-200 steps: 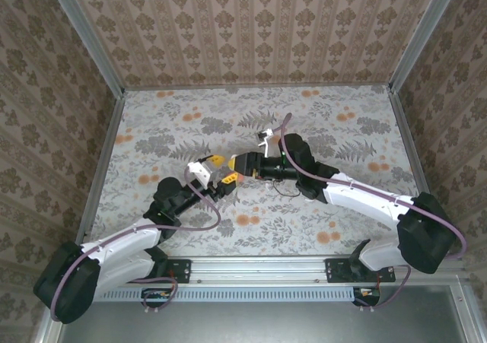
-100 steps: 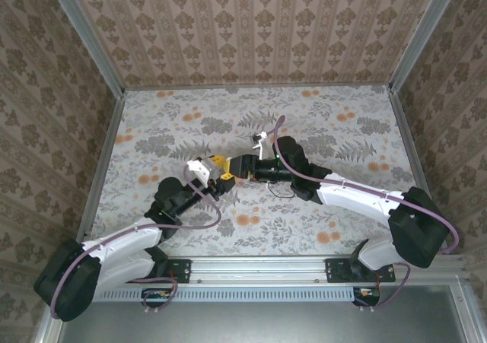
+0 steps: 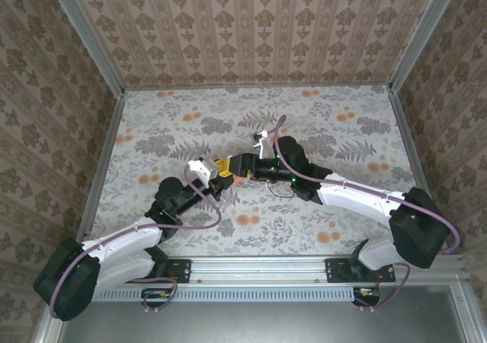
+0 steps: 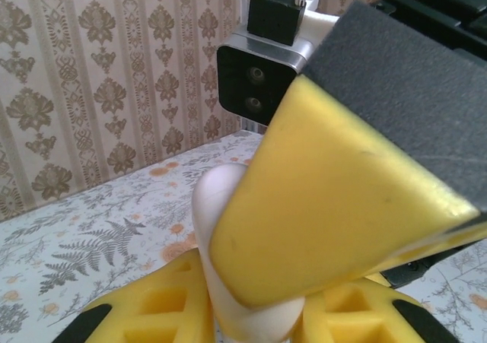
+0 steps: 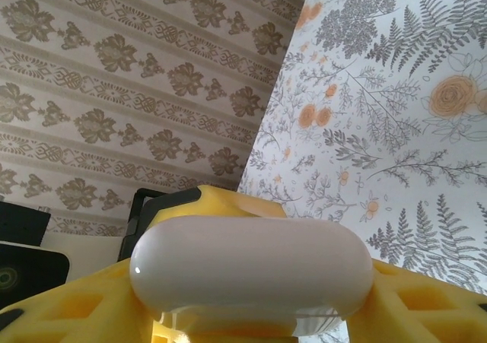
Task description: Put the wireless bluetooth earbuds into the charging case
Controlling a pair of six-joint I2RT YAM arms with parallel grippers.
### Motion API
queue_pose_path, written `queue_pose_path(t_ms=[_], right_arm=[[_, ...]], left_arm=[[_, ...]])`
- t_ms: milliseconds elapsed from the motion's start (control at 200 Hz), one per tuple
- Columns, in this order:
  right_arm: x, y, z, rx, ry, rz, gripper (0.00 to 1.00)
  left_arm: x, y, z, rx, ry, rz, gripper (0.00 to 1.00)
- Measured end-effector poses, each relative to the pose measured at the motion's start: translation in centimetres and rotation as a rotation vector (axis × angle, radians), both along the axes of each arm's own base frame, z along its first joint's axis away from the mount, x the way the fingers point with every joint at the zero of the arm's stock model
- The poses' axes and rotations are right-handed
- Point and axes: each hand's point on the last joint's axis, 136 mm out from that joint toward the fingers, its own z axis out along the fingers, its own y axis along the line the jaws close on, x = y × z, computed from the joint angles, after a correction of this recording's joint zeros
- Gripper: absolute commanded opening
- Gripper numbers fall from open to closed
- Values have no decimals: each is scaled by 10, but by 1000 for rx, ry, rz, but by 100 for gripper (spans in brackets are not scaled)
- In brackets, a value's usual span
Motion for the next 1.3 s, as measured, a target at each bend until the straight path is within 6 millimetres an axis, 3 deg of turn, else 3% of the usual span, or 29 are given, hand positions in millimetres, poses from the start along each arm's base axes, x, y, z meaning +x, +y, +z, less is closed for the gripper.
queue_pose_path(t_ms=[365, 625, 705, 795, 915, 1300], right_arm=[[2, -39, 39, -26, -192, -43, 74], [9, -71, 50, -67, -338, -81, 75], [6, -75, 56, -88, -407, -65, 76], [-1, -79, 64, -113, -501, -36, 87], [-12, -83, 71, -151, -628, 27, 87], [-37, -75, 50, -284, -850, 357, 77]], left_arm=[[8, 8, 1, -16, 44, 23, 18], [10, 14, 3, -39, 74, 6, 17], [10, 15, 3, -46, 85, -13, 17], [8, 16, 5, -61, 92, -37, 17], [5, 16, 10, -82, 94, -68, 18], [-10, 11, 24, -118, 60, -198, 17]])
